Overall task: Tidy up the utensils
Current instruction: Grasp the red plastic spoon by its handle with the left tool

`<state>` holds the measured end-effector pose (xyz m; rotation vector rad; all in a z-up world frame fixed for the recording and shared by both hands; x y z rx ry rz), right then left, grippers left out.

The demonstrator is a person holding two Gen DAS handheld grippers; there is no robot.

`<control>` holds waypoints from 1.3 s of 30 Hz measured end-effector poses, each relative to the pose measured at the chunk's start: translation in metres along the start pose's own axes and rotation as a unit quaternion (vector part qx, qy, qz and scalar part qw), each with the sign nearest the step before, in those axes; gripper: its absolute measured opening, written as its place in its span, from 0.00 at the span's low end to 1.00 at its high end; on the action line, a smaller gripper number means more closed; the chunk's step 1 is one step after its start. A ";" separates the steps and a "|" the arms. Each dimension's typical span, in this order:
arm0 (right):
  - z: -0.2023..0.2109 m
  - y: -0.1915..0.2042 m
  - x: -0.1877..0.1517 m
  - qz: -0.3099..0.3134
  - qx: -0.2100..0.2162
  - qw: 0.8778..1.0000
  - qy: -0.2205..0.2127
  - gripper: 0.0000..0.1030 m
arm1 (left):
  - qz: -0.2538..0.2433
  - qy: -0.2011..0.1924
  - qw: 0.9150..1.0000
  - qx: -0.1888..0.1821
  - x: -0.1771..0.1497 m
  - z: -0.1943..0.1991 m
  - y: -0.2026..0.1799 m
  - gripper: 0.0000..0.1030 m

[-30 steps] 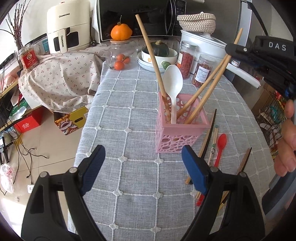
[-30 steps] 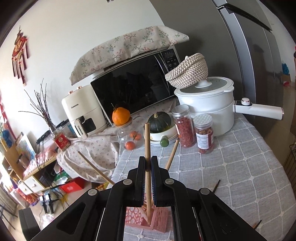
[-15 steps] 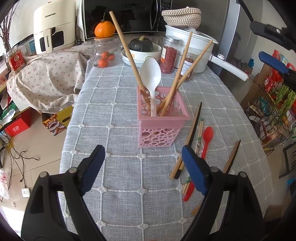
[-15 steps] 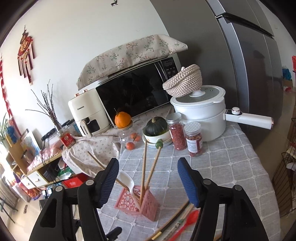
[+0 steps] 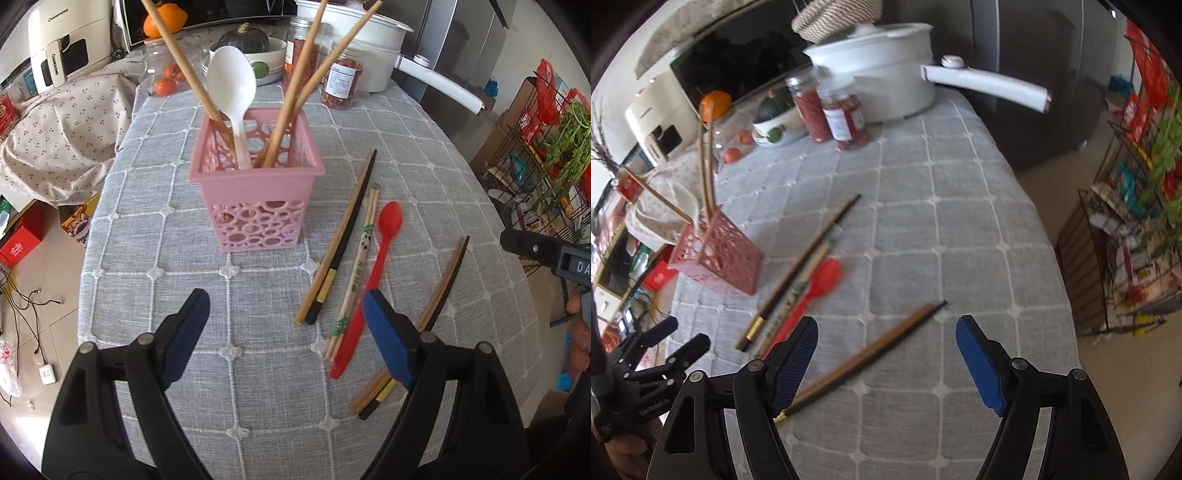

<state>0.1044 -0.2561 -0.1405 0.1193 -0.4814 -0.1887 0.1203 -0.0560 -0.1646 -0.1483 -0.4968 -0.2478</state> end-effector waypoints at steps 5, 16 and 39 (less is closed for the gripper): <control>-0.012 -0.036 -0.014 -0.062 0.008 0.997 0.035 0.76 | -0.006 0.016 1.000 -0.025 -0.001 -0.005 -0.023 0.81; -0.018 -0.044 -0.009 -0.084 0.029 0.995 0.054 0.76 | -0.051 0.049 0.995 -0.063 0.018 -0.022 -0.080 0.40; -0.022 -0.061 0.000 -0.080 0.031 0.995 0.052 0.76 | -0.079 0.140 0.987 0.022 0.035 -0.097 -0.101 0.10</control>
Point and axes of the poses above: each gripper's, at about its wrist camera, not at the fingertips, and z roughly against the way its jaws point, y to its left, x to its top, the point moved 10 cm from there along -z, roughly the way its jaws point
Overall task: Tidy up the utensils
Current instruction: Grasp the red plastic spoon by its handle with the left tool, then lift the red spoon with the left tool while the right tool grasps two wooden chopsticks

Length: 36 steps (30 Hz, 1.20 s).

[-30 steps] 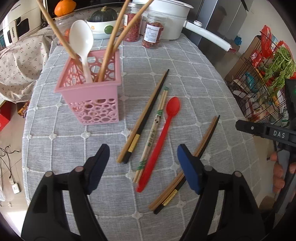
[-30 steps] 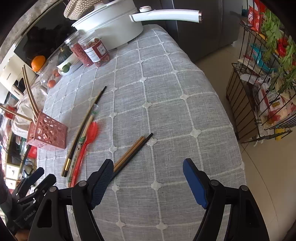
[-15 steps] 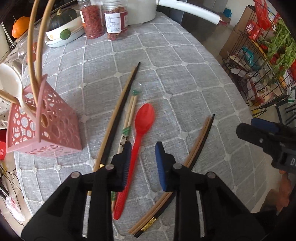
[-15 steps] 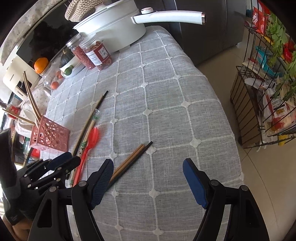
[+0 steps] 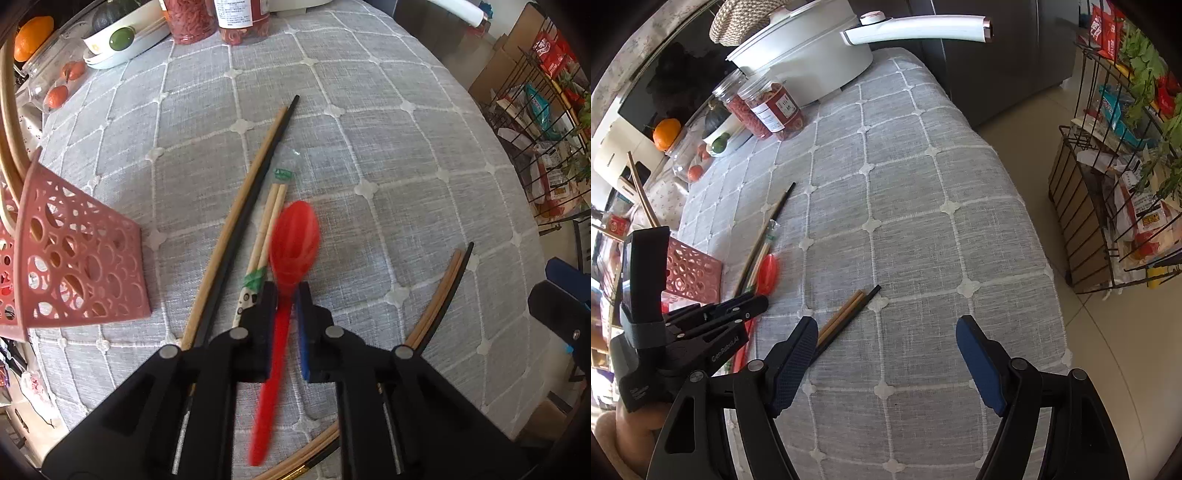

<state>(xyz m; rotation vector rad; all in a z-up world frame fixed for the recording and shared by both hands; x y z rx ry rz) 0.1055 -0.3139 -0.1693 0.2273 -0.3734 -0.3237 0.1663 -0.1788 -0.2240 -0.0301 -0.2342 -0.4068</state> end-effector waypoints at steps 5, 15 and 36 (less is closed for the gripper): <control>-0.004 0.004 0.000 -0.003 -0.001 1.000 0.004 0.76 | 0.010 -0.031 0.999 -0.025 -0.003 0.022 0.002 0.09; -0.022 0.022 -0.006 0.003 -0.003 1.000 0.023 0.76 | 0.016 -0.136 0.989 -0.060 -0.021 0.099 0.028 0.09; -0.058 0.045 -0.009 -0.077 0.050 0.993 0.069 0.20 | 0.053 -0.206 0.971 -0.112 -0.045 0.136 0.074 0.09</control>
Point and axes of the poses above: each gripper's, at about its wrist camera, not at the fingertips, and z roughly against the way its jaws point, y to its left, x to its top, the point moved 10 cm from there along -z, roughly the way its jaws point
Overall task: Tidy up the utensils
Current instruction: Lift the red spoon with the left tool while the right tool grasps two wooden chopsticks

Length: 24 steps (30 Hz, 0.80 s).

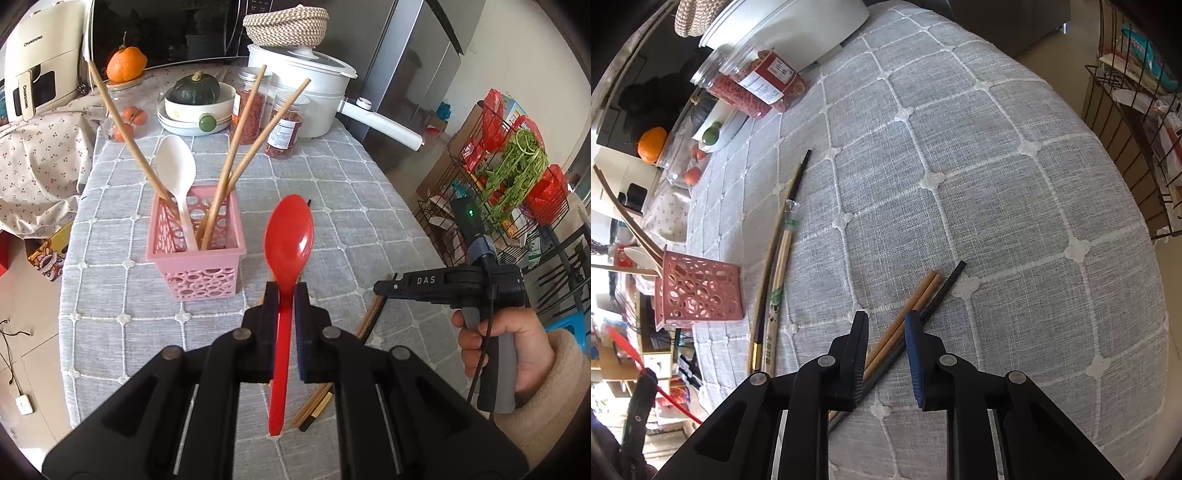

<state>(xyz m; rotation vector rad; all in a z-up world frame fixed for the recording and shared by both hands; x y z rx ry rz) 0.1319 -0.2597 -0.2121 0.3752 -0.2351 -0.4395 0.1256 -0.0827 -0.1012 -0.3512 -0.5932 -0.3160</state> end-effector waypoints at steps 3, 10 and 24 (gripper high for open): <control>-0.004 0.004 0.002 0.002 -0.008 1.000 -0.003 0.19 | 0.004 -0.001 1.000 -0.002 -0.001 0.003 0.004 0.09; -0.006 0.010 -0.002 0.036 -0.079 0.996 -0.012 0.16 | 0.008 -0.007 1.000 0.002 -0.003 0.010 0.012 0.09; -0.030 0.057 -0.003 0.150 -0.163 0.973 -0.064 0.17 | 0.016 -0.025 0.999 0.013 -0.002 0.018 0.026 0.09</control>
Point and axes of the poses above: each gripper's, at about its wrist camera, not at the fingertips, and z roughly against the way its jaws point, y to its left, x to its top, the point moved 10 cm from there along -z, roughly the way its jaws point
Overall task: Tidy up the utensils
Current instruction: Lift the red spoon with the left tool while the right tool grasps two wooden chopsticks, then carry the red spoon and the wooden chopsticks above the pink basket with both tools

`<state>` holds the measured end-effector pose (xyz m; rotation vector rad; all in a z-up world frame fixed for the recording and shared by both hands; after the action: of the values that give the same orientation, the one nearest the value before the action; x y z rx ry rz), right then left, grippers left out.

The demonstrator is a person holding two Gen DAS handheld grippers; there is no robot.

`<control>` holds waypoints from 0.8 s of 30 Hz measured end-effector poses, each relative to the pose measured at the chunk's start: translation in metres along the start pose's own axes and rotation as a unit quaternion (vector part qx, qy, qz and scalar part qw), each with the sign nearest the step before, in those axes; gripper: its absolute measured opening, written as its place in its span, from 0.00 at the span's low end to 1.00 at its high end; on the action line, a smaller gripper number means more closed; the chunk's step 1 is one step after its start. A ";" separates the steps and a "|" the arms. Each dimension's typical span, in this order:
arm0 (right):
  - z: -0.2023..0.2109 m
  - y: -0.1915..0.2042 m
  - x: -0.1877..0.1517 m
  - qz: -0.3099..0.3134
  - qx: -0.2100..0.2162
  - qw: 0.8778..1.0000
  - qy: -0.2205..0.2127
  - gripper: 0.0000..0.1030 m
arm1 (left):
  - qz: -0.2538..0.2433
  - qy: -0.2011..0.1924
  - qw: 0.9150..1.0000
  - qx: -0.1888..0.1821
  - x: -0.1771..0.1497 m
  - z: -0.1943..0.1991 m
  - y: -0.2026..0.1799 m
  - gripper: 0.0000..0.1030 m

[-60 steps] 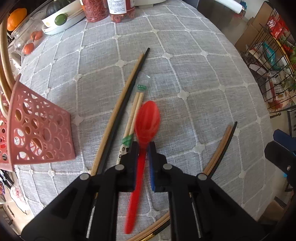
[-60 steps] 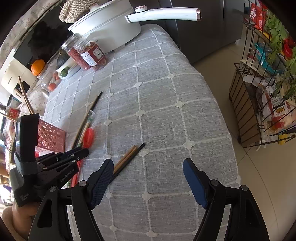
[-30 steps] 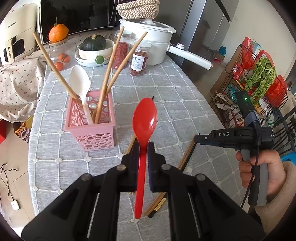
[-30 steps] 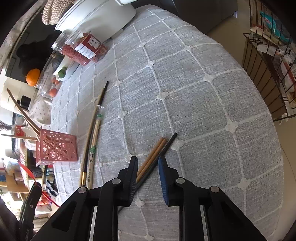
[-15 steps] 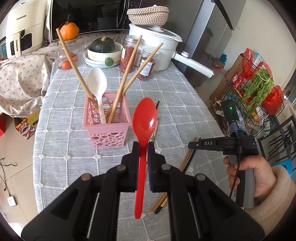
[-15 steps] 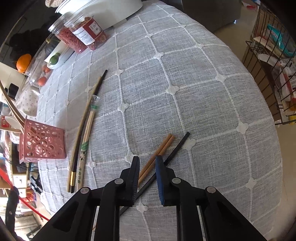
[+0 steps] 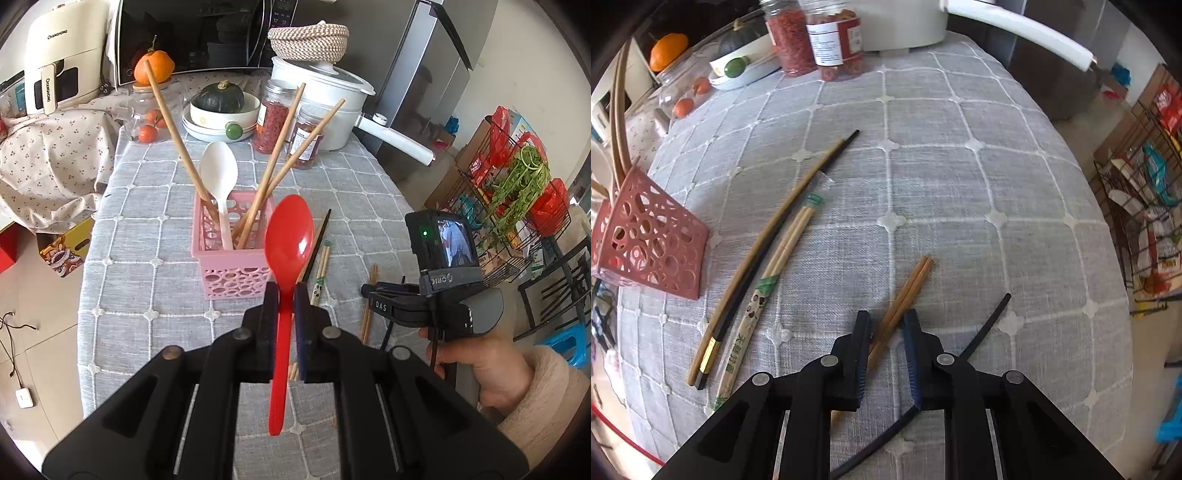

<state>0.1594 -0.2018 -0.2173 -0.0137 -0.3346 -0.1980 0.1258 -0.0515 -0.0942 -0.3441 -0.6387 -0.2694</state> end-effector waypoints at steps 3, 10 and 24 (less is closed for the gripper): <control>0.000 0.003 0.004 -0.005 0.017 1.000 -0.008 0.14 | 0.005 -0.011 1.000 0.002 0.005 0.003 0.002 0.09; 0.017 -0.003 0.023 -0.086 0.153 0.984 -0.029 0.07 | 0.011 -0.089 0.996 0.023 0.030 0.031 0.008 0.09; 0.121 -0.006 0.039 -0.069 0.233 0.955 -0.169 0.04 | 0.076 -0.291 0.952 0.057 0.090 0.065 0.037 0.09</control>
<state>0.1553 -0.2093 -0.0900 0.4476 -0.7185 -0.2527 0.1740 -0.0049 0.0017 -0.3615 -1.1986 0.0262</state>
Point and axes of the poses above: each gripper's, at about its wrist camera, not at the fingertips, and z roughly against the way its jaws point, y to its left, x to its top, the point moved 10 cm from there along -z, roughly the way its jaws point
